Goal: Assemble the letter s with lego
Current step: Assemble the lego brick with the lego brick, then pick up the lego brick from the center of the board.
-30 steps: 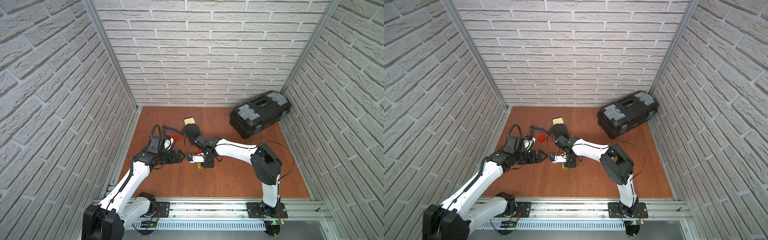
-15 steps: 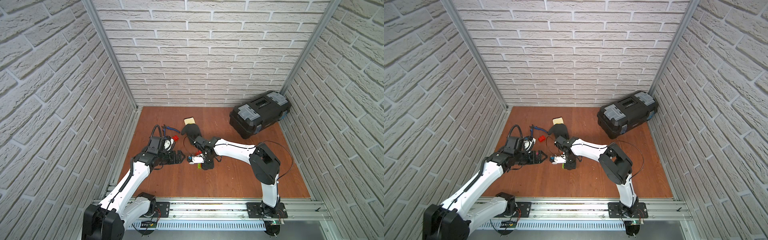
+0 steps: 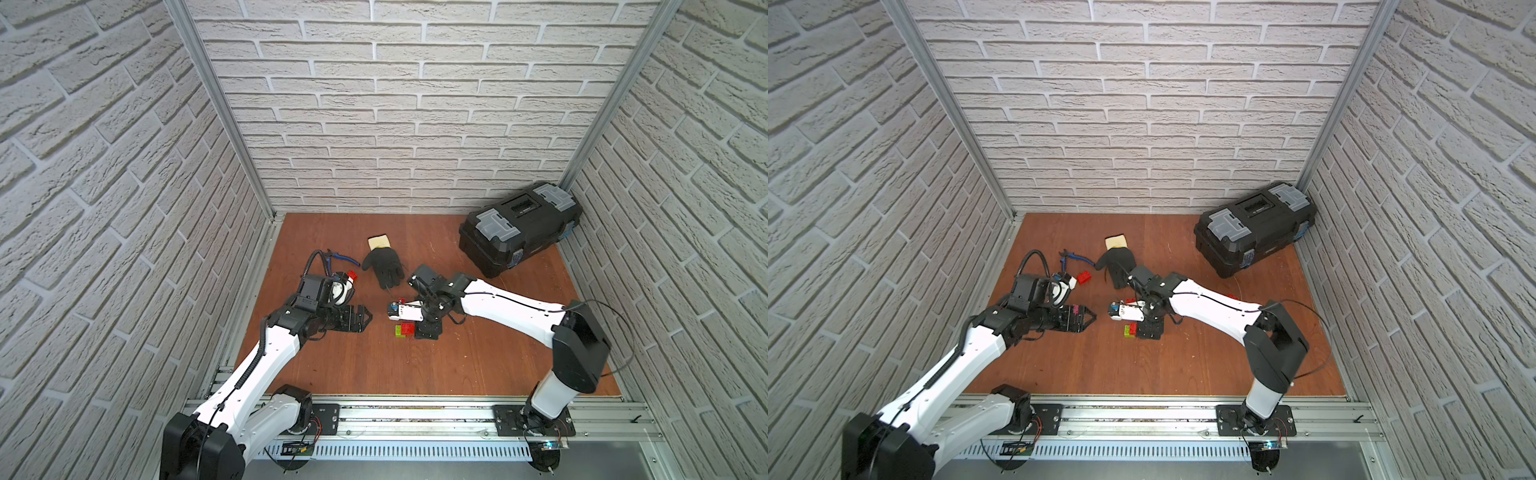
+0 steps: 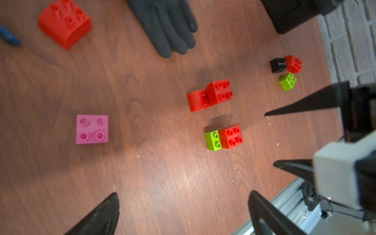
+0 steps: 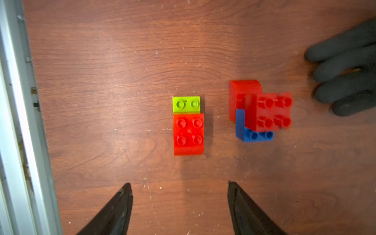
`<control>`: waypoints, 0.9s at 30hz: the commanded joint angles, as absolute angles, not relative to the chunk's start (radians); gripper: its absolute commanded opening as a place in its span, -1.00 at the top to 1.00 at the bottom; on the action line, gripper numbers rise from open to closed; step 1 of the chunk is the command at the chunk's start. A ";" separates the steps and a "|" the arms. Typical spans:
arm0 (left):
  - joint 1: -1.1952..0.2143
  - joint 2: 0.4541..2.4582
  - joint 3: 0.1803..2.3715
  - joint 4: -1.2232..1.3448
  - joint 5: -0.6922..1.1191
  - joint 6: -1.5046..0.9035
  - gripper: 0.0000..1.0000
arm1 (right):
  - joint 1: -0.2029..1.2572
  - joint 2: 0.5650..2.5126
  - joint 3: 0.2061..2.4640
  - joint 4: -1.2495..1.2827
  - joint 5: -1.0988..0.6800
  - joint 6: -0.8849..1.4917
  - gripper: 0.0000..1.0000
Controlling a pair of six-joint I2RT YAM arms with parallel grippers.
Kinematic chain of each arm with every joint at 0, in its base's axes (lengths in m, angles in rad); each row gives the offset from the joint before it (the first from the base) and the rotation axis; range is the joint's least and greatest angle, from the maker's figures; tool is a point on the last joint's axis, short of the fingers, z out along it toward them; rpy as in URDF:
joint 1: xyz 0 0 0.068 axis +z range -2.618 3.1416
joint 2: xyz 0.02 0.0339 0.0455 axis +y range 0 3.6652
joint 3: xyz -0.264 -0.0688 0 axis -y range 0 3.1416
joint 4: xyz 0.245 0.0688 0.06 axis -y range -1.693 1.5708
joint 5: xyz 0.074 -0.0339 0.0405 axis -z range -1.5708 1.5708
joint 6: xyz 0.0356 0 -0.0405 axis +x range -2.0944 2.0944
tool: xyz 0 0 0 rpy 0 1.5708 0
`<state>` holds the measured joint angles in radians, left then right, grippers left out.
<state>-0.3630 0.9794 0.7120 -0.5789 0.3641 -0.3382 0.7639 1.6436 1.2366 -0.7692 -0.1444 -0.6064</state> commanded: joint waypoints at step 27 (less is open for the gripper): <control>-0.771 1.449 0.856 -0.323 0.189 0.497 -0.74 | 0.420 1.064 0.503 -0.013 -0.606 0.147 -0.82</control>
